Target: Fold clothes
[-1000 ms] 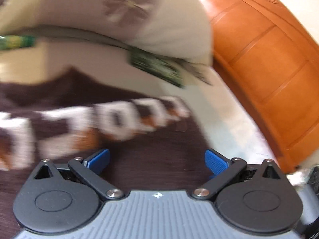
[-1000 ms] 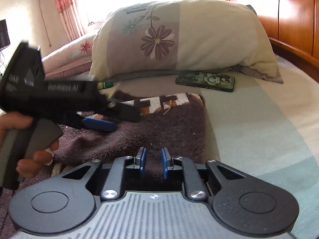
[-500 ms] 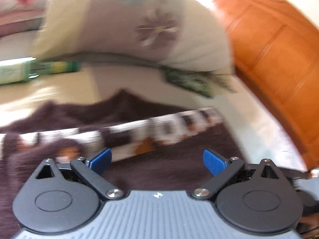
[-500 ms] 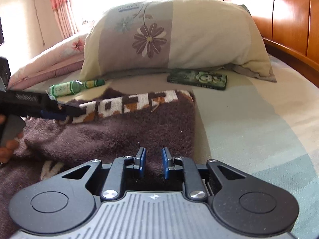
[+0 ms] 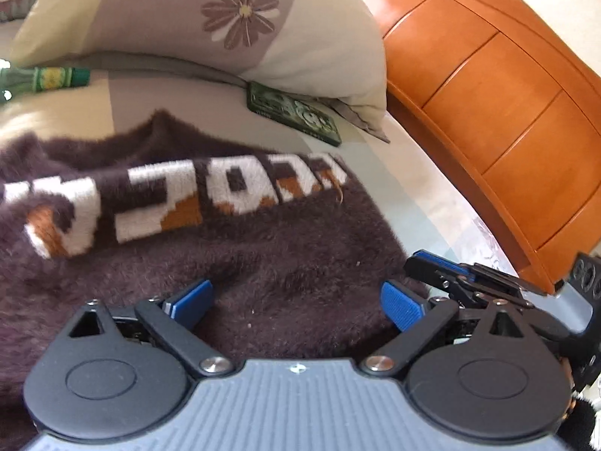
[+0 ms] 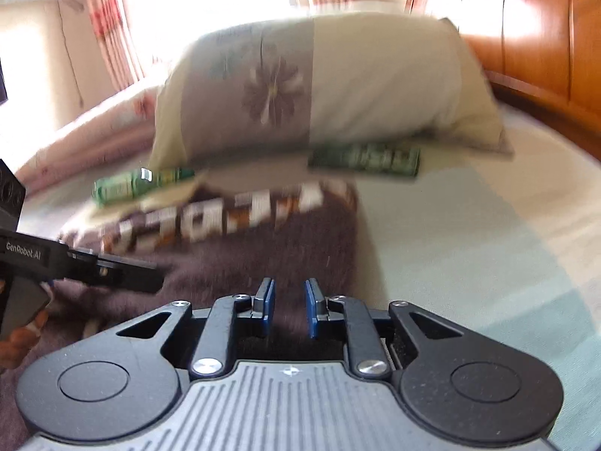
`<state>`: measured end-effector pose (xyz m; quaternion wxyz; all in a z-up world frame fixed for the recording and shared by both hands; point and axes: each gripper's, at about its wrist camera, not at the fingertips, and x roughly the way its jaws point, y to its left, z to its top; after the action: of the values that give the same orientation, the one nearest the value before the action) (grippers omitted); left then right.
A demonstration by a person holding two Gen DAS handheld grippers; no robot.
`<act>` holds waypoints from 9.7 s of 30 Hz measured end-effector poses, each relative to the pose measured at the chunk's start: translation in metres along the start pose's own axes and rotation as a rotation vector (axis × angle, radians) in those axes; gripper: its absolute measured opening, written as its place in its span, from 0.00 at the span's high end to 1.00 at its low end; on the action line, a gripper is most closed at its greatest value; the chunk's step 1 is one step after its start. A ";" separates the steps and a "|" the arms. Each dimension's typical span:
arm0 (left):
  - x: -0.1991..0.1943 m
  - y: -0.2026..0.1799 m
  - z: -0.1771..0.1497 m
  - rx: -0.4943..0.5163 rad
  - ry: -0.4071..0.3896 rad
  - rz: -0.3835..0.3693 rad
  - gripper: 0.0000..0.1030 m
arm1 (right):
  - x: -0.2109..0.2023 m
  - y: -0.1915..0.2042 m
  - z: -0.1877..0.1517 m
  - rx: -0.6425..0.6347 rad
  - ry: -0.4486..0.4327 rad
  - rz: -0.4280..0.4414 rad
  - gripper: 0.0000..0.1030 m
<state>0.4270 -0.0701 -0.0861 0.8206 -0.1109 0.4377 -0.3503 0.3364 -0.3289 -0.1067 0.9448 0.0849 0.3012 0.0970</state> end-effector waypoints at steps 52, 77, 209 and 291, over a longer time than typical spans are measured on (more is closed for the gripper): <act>0.133 -0.077 0.078 -0.051 0.075 -0.169 0.06 | -0.011 0.012 -0.005 -0.057 0.050 -0.091 0.56; 0.082 -0.013 0.061 -0.174 -0.027 -0.134 0.07 | -0.041 0.027 0.004 -0.139 -0.025 -0.034 0.00; -0.166 -0.037 -0.249 0.211 0.007 0.404 0.02 | -0.110 0.133 -0.131 -0.165 0.280 -0.125 0.00; -0.187 0.018 -0.179 0.171 -0.035 0.412 0.01 | -0.101 0.139 -0.133 -0.131 0.242 -0.150 0.00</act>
<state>0.2237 0.0907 -0.0814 0.8888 0.0448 0.4053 -0.2094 0.1589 -0.2043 -0.1275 0.9098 -0.0120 0.4112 0.0553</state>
